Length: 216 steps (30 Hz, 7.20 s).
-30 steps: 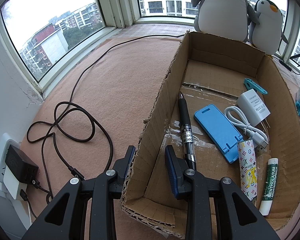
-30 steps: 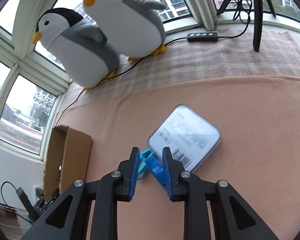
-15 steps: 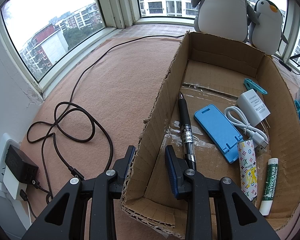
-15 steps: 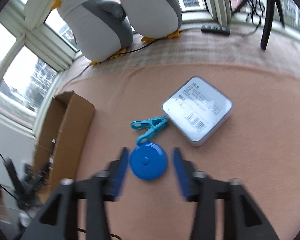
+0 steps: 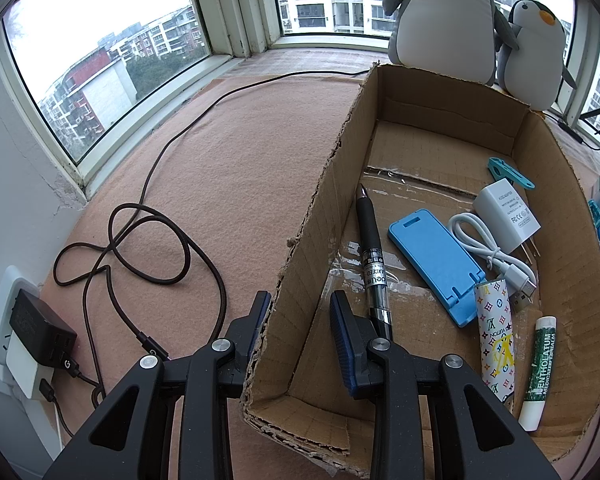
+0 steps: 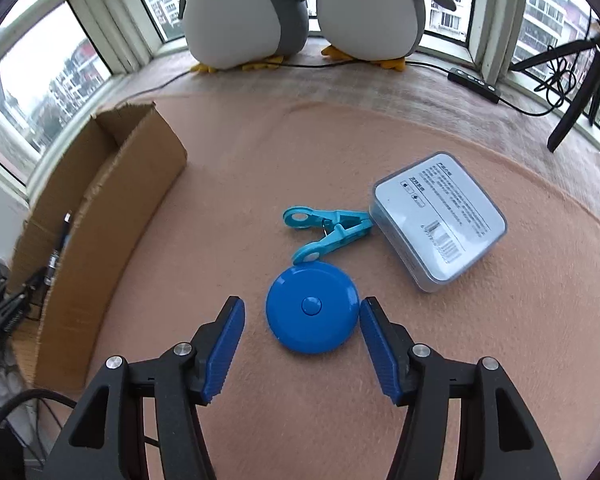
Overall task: Organize rigid objects
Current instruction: 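Move the right gripper back to the pile and grasp the blue tape measure, then carry the blue tape measure into the box and open the right gripper, then return the right gripper to the pile and grasp the teal clothespin, then carry the teal clothespin into the box and open the right gripper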
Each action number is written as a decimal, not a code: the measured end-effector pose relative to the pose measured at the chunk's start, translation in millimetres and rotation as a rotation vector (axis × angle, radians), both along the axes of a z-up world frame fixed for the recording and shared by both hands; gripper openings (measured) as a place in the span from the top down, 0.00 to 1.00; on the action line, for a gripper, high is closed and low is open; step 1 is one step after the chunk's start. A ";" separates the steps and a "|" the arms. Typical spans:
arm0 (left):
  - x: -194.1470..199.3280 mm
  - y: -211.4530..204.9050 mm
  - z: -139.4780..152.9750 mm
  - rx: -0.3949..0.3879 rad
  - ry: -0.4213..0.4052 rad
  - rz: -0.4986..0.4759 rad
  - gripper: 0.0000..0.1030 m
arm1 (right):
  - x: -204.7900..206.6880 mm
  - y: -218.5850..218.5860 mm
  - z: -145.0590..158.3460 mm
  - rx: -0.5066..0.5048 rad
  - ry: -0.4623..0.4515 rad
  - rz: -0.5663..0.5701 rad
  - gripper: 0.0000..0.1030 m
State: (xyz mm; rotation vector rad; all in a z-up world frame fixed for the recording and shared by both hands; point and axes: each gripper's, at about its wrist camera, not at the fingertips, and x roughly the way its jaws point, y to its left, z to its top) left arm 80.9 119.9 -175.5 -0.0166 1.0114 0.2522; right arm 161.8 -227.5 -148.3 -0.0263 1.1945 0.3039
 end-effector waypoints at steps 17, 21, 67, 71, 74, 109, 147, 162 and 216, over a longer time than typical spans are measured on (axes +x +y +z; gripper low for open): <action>0.5 -0.6 -0.4 0.000 -0.001 0.001 0.69 | 9.3 10.9 -6.7 -0.097 0.029 0.011 0.54; 0.5 -0.5 -0.5 0.000 -0.001 0.001 0.69 | 7.3 7.9 -5.5 -0.080 0.036 0.008 0.55; 1.2 -2.0 -1.2 -0.002 -0.003 0.003 0.69 | 15.8 197.4 59.5 0.124 -0.111 0.299 0.55; 1.3 -1.9 -1.3 -0.002 -0.003 0.003 0.69 | 16.7 205.4 51.4 0.110 -0.098 0.306 0.55; 1.6 -2.2 -1.4 -0.002 -0.003 0.003 0.69 | 17.4 208.8 46.3 0.114 -0.081 0.311 0.55; 1.6 -2.7 -0.8 -0.002 -0.004 0.003 0.69 | -8.2 137.1 79.3 0.203 -0.144 0.144 0.46; 0.1 -1.3 -1.0 -0.013 -0.013 0.002 0.69 | 64.8 -7.3 -7.5 0.146 0.105 -0.556 0.42; 1.1 -1.2 -0.6 -0.014 -0.013 0.001 0.69 | 54.1 -3.1 -7.6 0.046 0.077 -0.435 0.81; 2.2 -0.1 -0.8 -0.013 -0.015 0.001 0.69 | 25.3 187.0 63.0 0.205 -0.073 0.130 0.82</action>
